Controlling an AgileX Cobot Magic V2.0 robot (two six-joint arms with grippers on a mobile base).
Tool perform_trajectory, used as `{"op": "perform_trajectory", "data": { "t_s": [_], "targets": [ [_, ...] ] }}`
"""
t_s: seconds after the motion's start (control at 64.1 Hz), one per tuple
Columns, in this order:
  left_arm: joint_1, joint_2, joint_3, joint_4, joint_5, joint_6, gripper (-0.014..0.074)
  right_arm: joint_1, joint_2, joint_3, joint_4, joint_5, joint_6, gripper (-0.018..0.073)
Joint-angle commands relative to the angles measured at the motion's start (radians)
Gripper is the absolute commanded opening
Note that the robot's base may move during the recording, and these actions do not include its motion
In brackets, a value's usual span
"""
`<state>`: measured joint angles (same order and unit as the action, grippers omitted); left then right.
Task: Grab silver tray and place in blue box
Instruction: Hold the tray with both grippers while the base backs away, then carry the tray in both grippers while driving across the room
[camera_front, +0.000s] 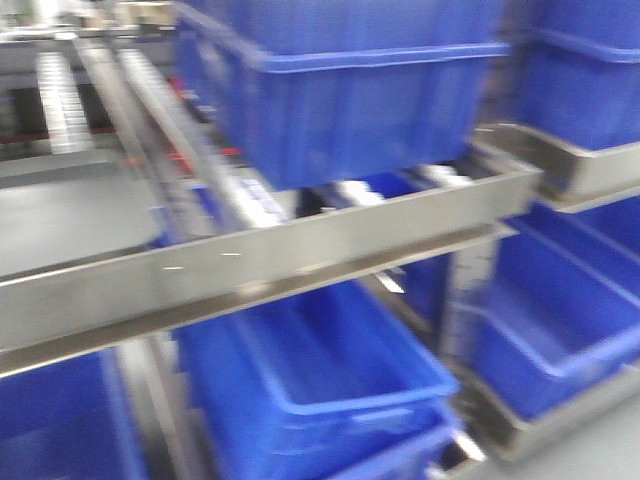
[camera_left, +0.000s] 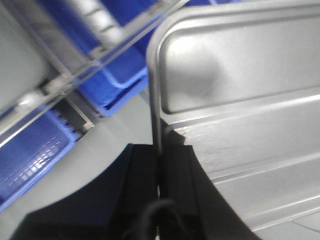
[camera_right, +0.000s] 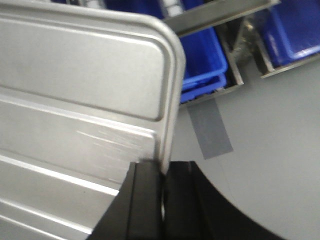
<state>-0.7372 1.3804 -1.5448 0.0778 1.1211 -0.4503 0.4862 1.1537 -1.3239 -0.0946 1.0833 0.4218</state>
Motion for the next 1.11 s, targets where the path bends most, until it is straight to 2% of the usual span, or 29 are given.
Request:
{"op": "perform_trajectory", "data": {
  "t_s": [0.0, 1.092],
  "targets": [
    [-0.004, -0.032, -0.025, 0.037, -0.005, 0.026, -0.0097, -0.004, -0.025, -0.03, -0.054, -0.043, -0.018, 0.0056],
    [-0.004, -0.032, -0.025, 0.037, -0.005, 0.026, -0.0097, -0.004, -0.025, -0.03, -0.054, -0.043, -0.018, 0.0056]
  ]
}}
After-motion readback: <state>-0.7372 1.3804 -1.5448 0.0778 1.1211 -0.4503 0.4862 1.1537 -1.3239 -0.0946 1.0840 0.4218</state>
